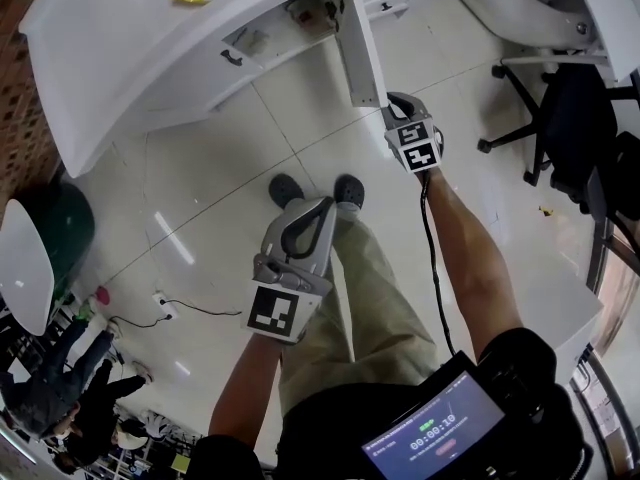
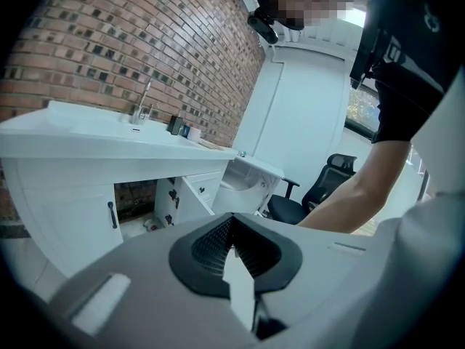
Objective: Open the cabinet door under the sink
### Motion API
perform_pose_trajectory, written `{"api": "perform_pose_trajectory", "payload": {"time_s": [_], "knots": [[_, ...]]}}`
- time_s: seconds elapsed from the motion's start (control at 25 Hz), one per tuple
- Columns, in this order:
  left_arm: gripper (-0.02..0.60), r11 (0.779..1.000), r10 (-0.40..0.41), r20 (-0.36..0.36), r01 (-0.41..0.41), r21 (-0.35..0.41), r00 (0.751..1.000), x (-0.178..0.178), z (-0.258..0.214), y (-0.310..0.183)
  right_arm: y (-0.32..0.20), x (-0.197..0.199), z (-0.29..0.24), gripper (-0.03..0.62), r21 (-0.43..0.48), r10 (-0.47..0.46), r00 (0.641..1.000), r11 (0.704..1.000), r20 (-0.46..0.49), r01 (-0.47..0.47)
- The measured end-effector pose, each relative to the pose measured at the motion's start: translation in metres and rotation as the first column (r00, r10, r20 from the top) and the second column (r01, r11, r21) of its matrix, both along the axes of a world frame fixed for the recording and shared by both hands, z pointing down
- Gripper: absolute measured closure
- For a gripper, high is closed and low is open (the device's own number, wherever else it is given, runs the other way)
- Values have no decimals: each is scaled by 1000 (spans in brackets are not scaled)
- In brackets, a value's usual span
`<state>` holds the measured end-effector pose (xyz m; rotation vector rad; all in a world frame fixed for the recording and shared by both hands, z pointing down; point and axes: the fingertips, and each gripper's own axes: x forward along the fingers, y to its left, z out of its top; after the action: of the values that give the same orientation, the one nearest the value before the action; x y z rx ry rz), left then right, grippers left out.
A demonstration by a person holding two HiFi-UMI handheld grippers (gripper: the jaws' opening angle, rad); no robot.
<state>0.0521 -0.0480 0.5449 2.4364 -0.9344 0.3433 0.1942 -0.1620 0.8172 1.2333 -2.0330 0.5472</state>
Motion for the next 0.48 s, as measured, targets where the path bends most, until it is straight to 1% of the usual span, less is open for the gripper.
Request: {"api": "perform_pose_trajectory", "payload": {"time_s": [0.16,0.32,0.4,0.48], "knots": [[565,1000,-2,9,2,-4,1000,-5,1,1,1,11,-1,576,9,75,997,997,-8,-74],[565,1000,-6,14,6,-3,1000,-9,4,2,6,33,-3,577,15,175,984,984,-30,-175],[565,1000,-4,14,4,-2,1000,-10,4,2,13,41,-2,595,6,184,982,983,-44,-184],[565,1000,0,14,0,1,1000,-9,2,2,24,46,-1,595,1,164,985,986,-61,-164]]}}
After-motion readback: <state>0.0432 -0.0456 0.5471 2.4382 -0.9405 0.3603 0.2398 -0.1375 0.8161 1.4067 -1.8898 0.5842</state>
